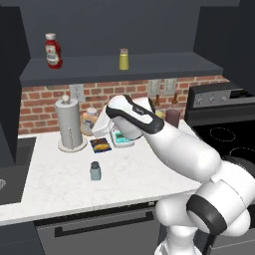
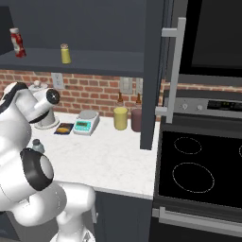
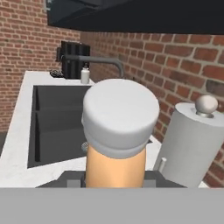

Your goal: Put the shaker and condiment bottle from the counter next to their counterparts in the cabinet.

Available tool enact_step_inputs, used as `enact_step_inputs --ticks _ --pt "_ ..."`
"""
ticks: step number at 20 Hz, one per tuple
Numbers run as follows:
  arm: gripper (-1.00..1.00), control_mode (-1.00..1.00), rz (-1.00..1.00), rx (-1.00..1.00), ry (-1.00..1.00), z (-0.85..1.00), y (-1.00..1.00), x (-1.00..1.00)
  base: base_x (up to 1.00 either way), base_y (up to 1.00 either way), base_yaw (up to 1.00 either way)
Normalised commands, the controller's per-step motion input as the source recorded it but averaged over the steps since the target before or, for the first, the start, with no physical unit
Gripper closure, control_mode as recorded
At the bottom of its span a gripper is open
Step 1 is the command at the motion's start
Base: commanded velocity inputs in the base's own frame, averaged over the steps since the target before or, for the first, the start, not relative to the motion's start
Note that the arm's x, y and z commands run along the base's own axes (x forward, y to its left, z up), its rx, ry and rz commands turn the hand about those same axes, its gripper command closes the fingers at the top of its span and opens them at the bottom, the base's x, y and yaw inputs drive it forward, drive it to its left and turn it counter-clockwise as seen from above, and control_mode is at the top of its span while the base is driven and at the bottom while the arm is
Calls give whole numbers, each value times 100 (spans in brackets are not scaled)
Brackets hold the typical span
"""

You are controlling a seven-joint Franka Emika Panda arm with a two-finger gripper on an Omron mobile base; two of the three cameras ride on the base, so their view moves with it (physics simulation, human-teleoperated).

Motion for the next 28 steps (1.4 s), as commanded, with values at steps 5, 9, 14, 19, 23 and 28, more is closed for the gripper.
enact_step_inputs --ticks 5,9,14,19,23,28 --pt "100 -100 -8 0 0 52 7 0 0 0 0" --pt "100 -100 -4 0 3 61 4 0 0 0 0" --pt "100 -100 -1 0 5 60 0 0 0 0 0" --pt "100 -100 0 -2 0 48 0 0 0 0 0" --pt "100 -100 -1 -1 0 43 0 0 0 0 0" --pt "100 -100 -6 0 0 43 0 0 0 0 0"
